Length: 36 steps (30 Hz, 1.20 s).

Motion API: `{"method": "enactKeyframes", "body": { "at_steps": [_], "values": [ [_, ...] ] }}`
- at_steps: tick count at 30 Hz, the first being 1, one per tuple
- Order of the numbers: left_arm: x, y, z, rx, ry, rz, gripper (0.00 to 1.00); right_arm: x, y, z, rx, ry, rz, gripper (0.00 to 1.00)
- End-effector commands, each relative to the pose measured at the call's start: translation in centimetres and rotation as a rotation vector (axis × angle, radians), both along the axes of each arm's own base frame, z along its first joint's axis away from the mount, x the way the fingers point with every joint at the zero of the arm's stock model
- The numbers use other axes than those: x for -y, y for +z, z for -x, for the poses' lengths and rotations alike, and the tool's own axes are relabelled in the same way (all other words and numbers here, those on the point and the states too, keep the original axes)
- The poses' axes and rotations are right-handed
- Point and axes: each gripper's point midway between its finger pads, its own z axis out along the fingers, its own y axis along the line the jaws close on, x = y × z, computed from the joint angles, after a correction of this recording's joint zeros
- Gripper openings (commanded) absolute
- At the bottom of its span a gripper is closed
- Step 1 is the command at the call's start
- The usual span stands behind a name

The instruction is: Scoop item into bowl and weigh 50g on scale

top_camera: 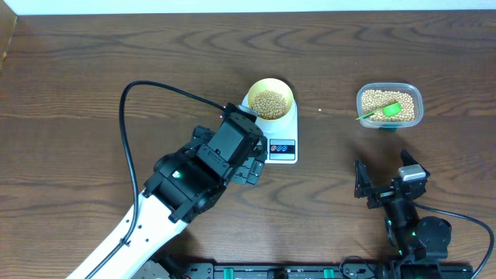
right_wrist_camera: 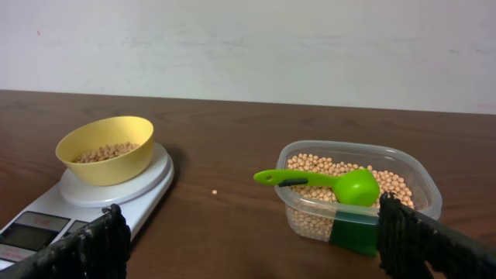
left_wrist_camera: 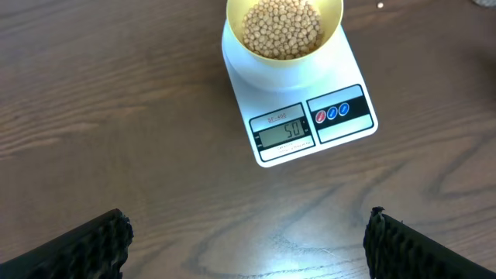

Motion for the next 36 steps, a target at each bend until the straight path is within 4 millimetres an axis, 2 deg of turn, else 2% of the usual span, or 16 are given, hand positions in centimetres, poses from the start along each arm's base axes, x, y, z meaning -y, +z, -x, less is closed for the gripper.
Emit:
{"method": "enactKeyframes", "body": {
  "at_steps": [1, 7, 10, 14, 19, 23, 28, 36],
  "values": [
    [-1.7, 3.1, -0.2, 0.099, 0.029, 0.046, 0.98, 0.1, 0.0, 0.0, 0.005, -0.003, 0.011, 0.99],
    [-6.8, 9.1, 0.0, 0.310, 0.177, 0.195, 0.98, 0.1, 0.0, 0.0, 0.005, -0.003, 0.011, 0.99],
    [-9.0, 10.6, 1.3, 0.372, 0.215, 0.238, 0.98, 0.1, 0.0, 0.0, 0.005, -0.003, 0.011, 0.99],
    [-10.9, 11.4, 3.5, 0.439, 0.206, 0.266, 0.98, 0.1, 0.0, 0.0, 0.005, -0.003, 0.011, 0.99],
    [-13.0, 10.1, 5.5, 0.519, 0.248, 0.294, 0.98, 0.1, 0.0, 0.0, 0.005, -0.003, 0.011, 0.99],
    [-13.7, 8.5, 5.9, 0.607, 0.270, 0.330, 0.98, 0.1, 0.0, 0.0, 0.005, -0.003, 0.011, 0.99],
    [-13.2, 6.1, 4.5, 0.737, 0.206, 0.359, 0.98, 0.1, 0.0, 0.0, 0.005, -0.003, 0.011, 0.99],
    [-11.8, 1.0, 2.3, 0.724, 0.141, 0.399, 0.98, 0.1, 0.0, 0.0, 0.005, -0.003, 0.011, 0.99]
  ]
}}
